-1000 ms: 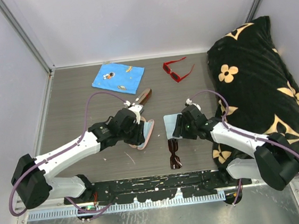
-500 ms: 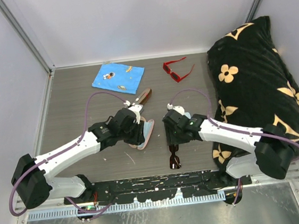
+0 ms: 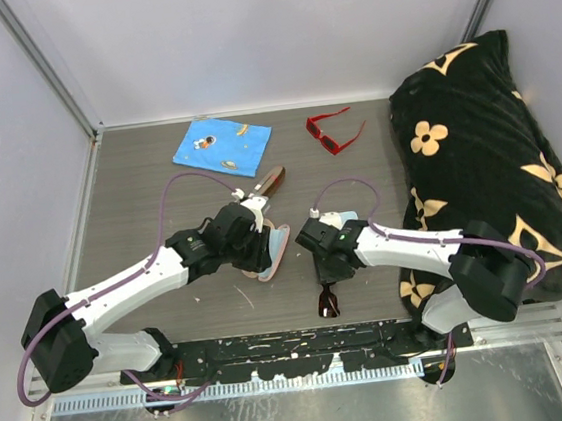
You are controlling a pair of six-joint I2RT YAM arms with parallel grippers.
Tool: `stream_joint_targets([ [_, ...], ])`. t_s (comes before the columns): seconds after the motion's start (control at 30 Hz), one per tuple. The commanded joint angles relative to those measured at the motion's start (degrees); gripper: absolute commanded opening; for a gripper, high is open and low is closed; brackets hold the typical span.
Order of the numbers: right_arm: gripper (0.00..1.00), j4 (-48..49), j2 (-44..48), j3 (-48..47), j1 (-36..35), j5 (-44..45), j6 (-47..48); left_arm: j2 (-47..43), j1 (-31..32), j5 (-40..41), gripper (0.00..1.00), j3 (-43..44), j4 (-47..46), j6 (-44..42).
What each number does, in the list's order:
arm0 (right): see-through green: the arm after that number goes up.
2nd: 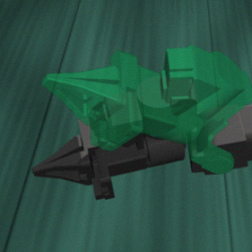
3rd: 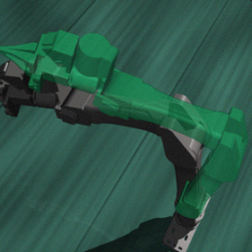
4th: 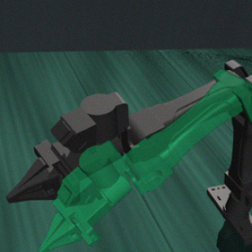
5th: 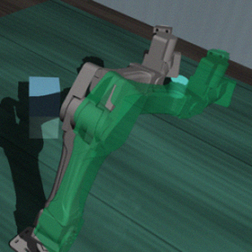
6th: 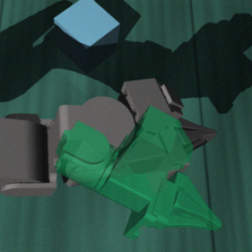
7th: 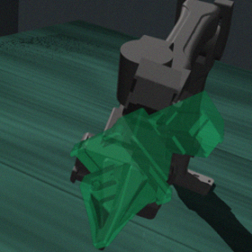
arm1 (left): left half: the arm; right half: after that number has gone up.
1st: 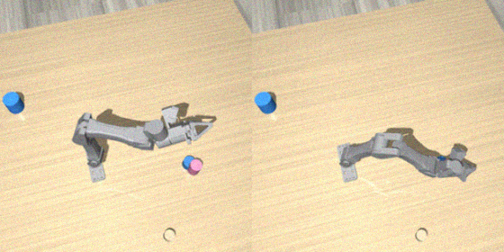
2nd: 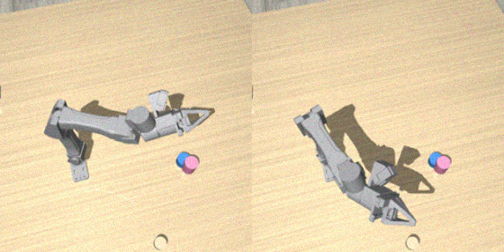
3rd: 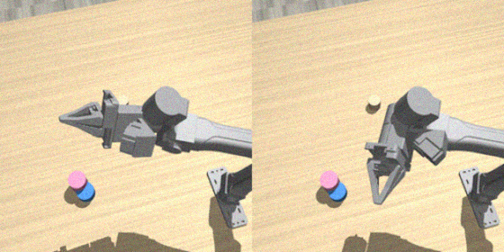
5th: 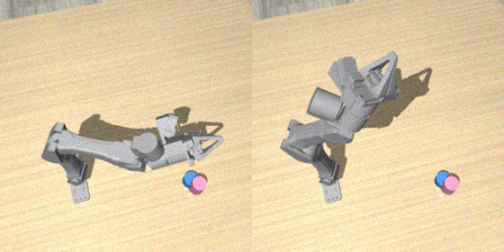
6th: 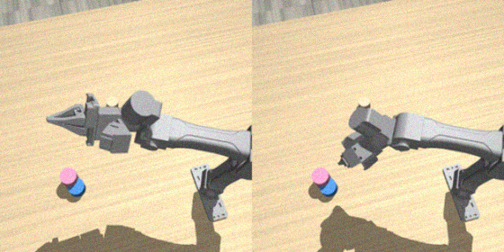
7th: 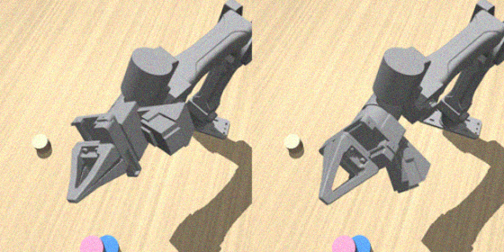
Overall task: Organize the sunglasses
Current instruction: Pick up the sunglasses from the center of the board.
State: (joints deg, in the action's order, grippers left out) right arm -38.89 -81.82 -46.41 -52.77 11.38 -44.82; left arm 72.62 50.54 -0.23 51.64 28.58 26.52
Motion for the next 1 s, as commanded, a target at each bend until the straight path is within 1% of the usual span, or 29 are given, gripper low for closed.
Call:
stream_joint_targets([
  [0.0,0.39,2.51,-1.17,-1.57,-0.31,-1.18,-0.98,-1.69,-0.23,0.58,0.35,1.76,-0.79,-0.22],
  [0.3,0.33,3.05,-1.74,-1.61,-0.44,-2.97,-0.51,-1.54,-0.28,0.36,0.35,1.81,-0.80,-0.33],
  [0.5,0.21,2.07,-1.20,-2.10,-0.51,-2.35,-0.23,-1.73,-0.30,0.40,0.35,1.81,-0.69,-0.33],
  [0.67,0.14,-1.51,1.60,-4.80,-0.42,0.61,0.76,-2.42,-0.36,0.49,0.35,1.97,-0.38,-0.42],
  [0.7,0.13,-2.10,1.92,-5.57,-0.34,2.69,1.22,-2.62,-0.31,0.53,0.35,1.98,-0.29,-0.46],
  [0.83,0.08,-3.71,1.98,-8.27,1.74,4.36,4.30,-3.55,-0.40,0.95,0.35,2.12,0.23,-0.58],
  [0.97,0.05,-3.42,0.77,-10.51,6.85,4.72,10.12,-4.78,-0.56,1.37,0.35,1.89,0.61,-0.66],
])
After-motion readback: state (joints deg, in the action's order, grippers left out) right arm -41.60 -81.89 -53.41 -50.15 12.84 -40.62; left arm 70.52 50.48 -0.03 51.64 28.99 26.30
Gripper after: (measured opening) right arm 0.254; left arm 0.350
